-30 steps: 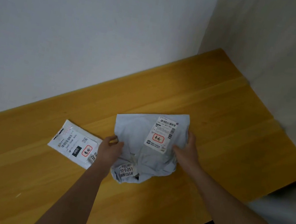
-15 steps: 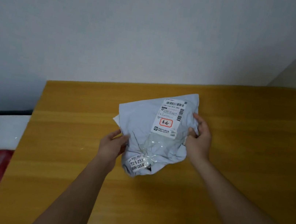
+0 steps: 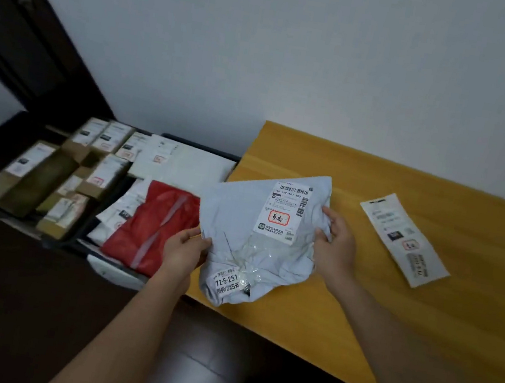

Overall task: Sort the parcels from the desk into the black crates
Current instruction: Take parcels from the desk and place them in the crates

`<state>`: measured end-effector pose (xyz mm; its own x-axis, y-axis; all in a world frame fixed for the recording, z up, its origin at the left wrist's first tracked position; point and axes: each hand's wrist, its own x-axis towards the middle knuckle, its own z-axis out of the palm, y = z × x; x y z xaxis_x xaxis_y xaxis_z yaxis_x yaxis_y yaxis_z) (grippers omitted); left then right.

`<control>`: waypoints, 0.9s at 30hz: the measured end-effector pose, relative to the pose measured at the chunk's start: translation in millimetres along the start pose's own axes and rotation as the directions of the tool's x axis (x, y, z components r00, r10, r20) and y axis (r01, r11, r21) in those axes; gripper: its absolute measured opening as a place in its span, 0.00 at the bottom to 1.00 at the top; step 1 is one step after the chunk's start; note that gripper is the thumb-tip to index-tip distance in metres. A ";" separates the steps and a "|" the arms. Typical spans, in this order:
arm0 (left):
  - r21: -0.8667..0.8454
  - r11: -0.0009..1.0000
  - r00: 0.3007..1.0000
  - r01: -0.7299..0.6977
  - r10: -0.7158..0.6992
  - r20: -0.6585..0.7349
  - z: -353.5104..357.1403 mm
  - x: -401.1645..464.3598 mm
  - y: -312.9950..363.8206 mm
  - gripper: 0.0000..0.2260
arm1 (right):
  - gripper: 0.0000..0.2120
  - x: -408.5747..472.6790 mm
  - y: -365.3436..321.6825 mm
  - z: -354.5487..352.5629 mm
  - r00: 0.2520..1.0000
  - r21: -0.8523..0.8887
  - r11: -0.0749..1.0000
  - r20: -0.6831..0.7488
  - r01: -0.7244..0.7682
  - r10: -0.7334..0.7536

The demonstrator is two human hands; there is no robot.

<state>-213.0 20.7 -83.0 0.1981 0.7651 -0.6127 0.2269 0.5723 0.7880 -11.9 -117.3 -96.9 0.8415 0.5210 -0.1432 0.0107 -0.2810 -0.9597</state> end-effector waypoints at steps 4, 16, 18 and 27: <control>-0.031 0.998 0.990 0.047 -0.051 -0.135 -100.5 12.8 4.3 0.09 | 0.25 -36.0 -16.0 89.9 0.983 -0.078 0.997 0.181 -0.026 0.040; -0.208 0.972 0.968 0.110 -0.153 -0.200 -221.4 63.1 -5.5 0.07 | 0.23 -45.2 -29.3 229.6 0.856 -0.419 0.906 0.489 0.061 0.168; -0.214 0.969 0.964 0.121 -0.166 -0.207 -227.9 78.4 -1.7 0.08 | 0.24 -34.8 -30.2 250.7 0.849 -0.453 0.885 0.505 0.105 0.158; -0.075 0.971 0.964 0.229 -0.237 -0.124 -244.2 171.2 25.0 0.28 | 0.18 38.5 -22.4 343.2 0.795 -0.574 0.802 0.559 0.167 0.234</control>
<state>-406.2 238.0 -153.5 0.0188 0.6381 -0.7697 0.1943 0.7529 0.6288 -165.1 185.6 -163.9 0.3693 0.7993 -0.4740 0.4592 -0.6004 -0.6547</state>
